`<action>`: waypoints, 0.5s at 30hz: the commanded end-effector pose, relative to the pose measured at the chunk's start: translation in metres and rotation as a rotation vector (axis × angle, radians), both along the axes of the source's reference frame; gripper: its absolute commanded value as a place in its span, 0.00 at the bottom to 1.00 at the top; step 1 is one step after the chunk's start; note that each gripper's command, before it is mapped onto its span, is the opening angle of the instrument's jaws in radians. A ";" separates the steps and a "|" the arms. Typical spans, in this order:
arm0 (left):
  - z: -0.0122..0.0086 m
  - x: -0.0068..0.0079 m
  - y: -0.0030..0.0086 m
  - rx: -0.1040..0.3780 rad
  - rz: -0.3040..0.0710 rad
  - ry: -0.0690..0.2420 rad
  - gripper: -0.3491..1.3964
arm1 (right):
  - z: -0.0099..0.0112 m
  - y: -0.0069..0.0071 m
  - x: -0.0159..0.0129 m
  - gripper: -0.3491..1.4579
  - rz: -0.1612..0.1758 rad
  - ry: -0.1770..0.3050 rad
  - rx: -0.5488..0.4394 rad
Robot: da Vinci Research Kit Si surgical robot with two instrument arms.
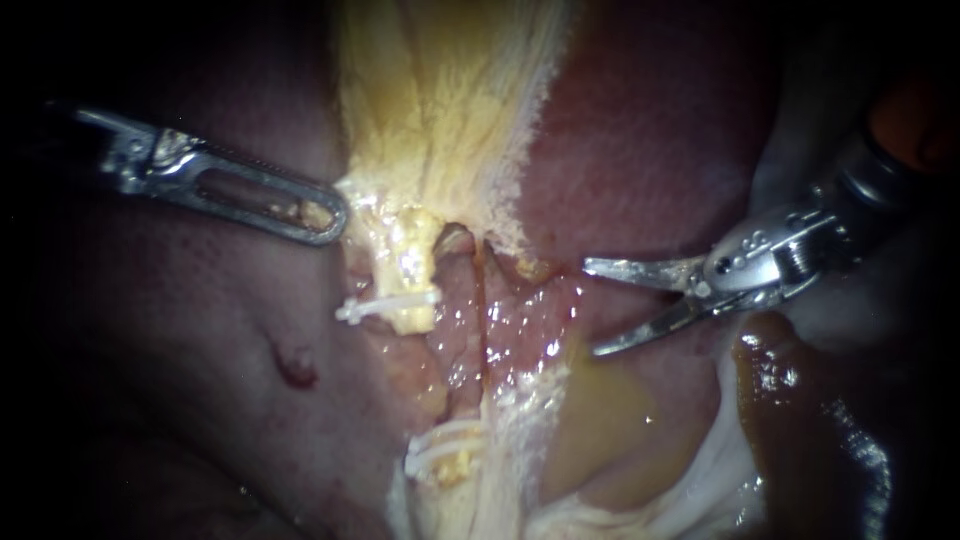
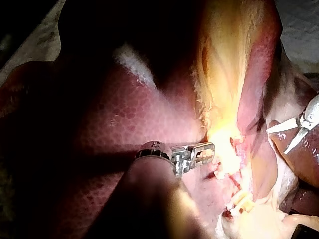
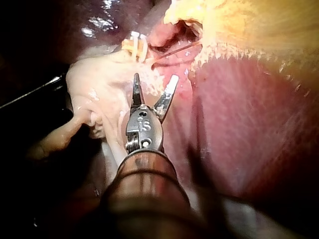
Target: Go back from the cut left tube
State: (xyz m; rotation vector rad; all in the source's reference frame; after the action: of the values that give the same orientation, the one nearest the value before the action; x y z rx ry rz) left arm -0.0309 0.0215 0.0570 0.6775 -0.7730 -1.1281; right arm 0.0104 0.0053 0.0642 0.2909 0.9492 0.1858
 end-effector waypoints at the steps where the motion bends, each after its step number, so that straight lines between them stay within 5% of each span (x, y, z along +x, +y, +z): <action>1: 0.0001 -0.0002 0.0000 0.000 -0.002 0.003 0.00 | 0.0000 0.0000 0.0000 0.99 -0.002 0.001 0.002; 15: 0.0042 -0.0050 -0.0008 -0.002 0.004 0.004 0.00 | -0.0003 -0.0003 -0.0004 0.99 -0.034 -0.033 0.003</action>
State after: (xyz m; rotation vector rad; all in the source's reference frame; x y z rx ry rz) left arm -0.0362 0.0205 0.0616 0.6763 -0.7686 -1.1238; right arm 0.0101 0.0050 0.0638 0.3063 0.9113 0.1611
